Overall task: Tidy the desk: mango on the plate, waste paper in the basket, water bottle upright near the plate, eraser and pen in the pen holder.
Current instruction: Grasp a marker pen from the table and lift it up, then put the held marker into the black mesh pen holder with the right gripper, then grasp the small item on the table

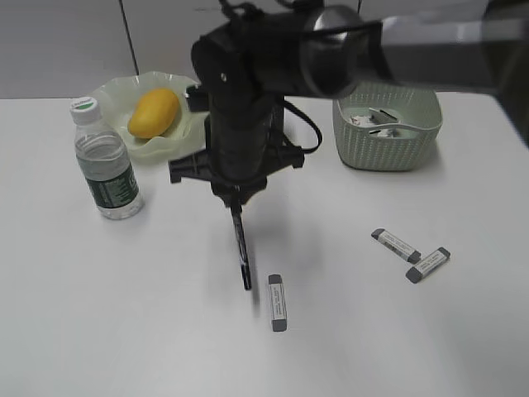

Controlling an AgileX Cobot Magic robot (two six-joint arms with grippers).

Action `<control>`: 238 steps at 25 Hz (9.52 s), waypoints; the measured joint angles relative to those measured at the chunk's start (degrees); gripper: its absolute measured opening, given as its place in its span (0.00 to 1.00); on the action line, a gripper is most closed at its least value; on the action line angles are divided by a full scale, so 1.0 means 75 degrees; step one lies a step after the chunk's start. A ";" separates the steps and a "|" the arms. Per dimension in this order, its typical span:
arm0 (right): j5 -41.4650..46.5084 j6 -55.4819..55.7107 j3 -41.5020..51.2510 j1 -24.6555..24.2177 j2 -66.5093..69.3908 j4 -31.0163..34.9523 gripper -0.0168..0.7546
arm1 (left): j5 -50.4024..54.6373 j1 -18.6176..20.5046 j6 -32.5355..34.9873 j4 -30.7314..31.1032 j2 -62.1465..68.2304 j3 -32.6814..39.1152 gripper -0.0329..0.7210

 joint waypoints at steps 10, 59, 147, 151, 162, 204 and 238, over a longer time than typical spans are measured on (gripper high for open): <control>-0.1900 0.1712 0.0000 0.0022 -0.1439 -0.3402 0.20 | 0.0000 0.0000 0.0000 0.0000 0.0000 0.0000 0.58; -0.2740 1.0404 -0.0607 -0.0863 0.0757 -1.2977 0.20 | 0.0000 0.0000 0.0000 0.0088 0.0000 0.0000 0.54; 0.0630 -0.5605 0.7007 -0.6194 -1.0044 0.1440 0.71 | 0.0037 -0.0200 0.0132 -0.1819 0.6710 -0.2228 0.69; 0.0347 -0.5610 0.7728 -0.6194 -1.1346 0.1604 0.71 | 0.0045 -0.0926 0.0009 -0.1841 0.7982 -0.2920 0.69; 0.0302 -0.5559 0.8889 -0.6194 -1.3865 0.1640 0.71 | -0.0764 -0.4196 -0.3313 -0.0352 1.0978 -0.4654 0.65; -0.0283 -0.5699 0.9559 -0.6115 -1.7343 0.1646 0.71 | -0.0628 -0.5125 -0.6047 -0.1361 1.5895 -0.7091 0.63; -0.0277 -0.5725 0.9559 -0.6115 -1.7343 0.1646 0.69 | -0.0593 -0.5202 -0.6277 -0.0496 1.7158 -0.8487 0.48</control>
